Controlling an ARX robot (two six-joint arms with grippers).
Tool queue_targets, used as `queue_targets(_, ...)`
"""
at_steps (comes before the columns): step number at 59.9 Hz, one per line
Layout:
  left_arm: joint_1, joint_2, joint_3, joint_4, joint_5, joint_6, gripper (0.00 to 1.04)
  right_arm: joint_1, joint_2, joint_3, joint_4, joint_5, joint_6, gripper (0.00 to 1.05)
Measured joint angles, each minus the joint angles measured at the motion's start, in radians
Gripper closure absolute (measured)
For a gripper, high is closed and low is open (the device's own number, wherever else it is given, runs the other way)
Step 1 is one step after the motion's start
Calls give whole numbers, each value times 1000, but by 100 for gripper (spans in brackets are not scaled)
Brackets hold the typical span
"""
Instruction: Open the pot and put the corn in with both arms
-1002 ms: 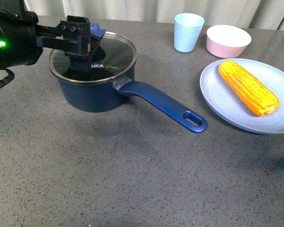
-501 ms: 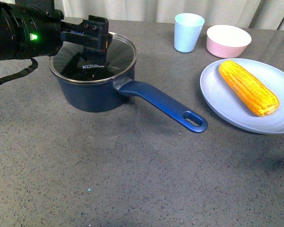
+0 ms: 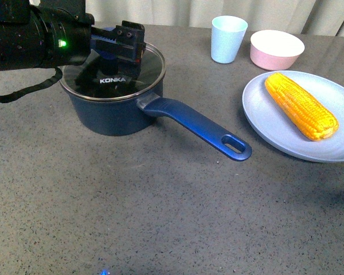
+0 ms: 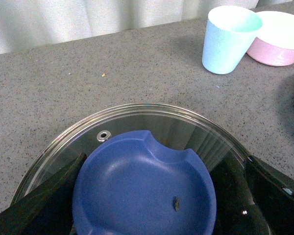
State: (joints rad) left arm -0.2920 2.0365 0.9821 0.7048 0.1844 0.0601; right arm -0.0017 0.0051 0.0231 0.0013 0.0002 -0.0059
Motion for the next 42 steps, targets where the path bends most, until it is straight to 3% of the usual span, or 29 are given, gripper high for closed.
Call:
queue_targets(27, 0, 32, 50, -27, -14, 4, 9, 0, 0, 0, 0, 0, 0, 9)
queue_targets(33, 0, 32, 58, -32, -21, 5, 21, 0, 0, 0, 0, 0, 0, 9)
queue_targets(40, 2, 32, 61, -36, -35, 8, 44, 0, 0, 0, 0, 0, 0, 9)
queue_targets(42, 2, 32, 61, -37, -36, 11, 45, 0, 0, 0, 0, 0, 0, 9)
